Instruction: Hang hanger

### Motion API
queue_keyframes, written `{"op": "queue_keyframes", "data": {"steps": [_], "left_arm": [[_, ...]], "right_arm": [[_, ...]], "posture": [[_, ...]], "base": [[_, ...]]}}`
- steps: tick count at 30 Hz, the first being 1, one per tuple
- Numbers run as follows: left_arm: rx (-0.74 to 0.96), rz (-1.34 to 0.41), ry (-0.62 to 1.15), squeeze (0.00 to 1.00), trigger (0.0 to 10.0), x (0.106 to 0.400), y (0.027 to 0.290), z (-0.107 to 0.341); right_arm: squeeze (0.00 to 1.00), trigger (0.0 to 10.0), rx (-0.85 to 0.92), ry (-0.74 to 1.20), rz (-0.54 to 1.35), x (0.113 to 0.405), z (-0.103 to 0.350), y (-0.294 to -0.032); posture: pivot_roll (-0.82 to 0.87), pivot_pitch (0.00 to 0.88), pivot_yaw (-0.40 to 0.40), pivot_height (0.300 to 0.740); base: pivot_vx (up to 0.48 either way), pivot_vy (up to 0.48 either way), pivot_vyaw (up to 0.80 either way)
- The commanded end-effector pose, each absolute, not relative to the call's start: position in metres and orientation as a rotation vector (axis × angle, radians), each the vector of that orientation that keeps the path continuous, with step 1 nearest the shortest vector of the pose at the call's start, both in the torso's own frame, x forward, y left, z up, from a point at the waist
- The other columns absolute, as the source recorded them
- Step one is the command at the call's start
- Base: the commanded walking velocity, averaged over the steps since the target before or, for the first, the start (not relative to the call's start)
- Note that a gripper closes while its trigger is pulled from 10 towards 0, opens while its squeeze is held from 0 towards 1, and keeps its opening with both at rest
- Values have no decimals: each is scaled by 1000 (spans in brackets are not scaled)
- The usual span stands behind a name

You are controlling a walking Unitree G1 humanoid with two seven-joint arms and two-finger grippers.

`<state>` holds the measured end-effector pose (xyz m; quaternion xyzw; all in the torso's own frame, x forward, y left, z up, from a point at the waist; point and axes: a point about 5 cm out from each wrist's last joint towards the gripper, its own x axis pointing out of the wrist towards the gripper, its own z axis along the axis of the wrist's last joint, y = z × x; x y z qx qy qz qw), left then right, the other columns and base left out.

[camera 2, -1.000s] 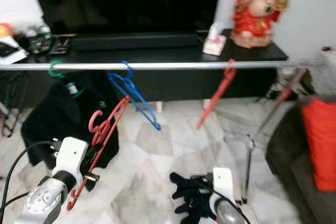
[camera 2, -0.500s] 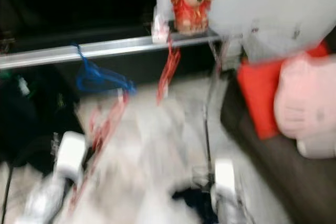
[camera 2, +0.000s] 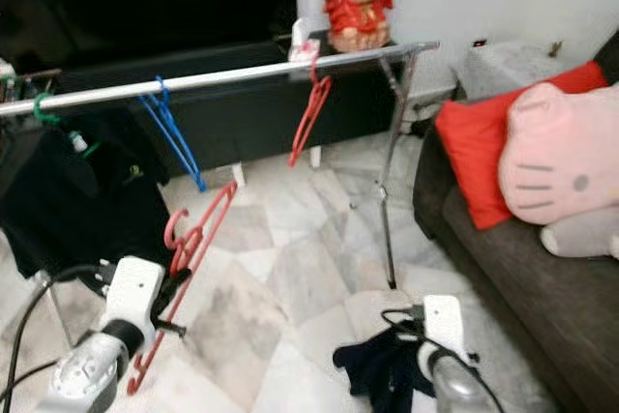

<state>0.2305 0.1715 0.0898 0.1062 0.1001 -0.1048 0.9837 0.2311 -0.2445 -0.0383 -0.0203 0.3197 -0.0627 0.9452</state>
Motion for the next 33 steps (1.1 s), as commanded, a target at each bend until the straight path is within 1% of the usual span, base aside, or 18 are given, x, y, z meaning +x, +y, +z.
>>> {"op": "queue_keyframes", "data": {"steps": [1, 6, 14, 23, 28, 33], "left_arm": [[223, -198, 205, 0, 10000, 228, 174, 89], [223, -197, 203, 0, 10000, 228, 174, 89], [224, -196, 201, 0, 10000, 229, 174, 90], [222, -196, 196, 0, 10000, 230, 173, 91], [222, -198, 192, 0, 10000, 231, 172, 92], [218, -198, 188, 0, 10000, 232, 171, 94]], "right_arm": [[0, 10000, -25, 642, -114, 235, -37, -240], [0, 10000, -20, 651, -113, 232, -39, -241], [0, 10000, -16, 611, -105, 247, -32, -227], [0, 10000, -24, 587, -106, 253, -27, -228], [0, 10000, -26, 587, -119, 245, -30, -232], [0, 10000, -27, 597, -122, 246, -31, -230]], "posture": [[-133, 9, -9, 740], [-132, 11, -9, 740], [-129, 13, -8, 740], [-131, 17, -8, 740], [-135, 23, -11, 740], [-137, 25, -12, 740]], "base": [[-285, 0, 0], [-283, 0, 0], [-284, 0, 0], [-282, 0, 0], [-283, 0, 0], [-284, 0, 0]]}}
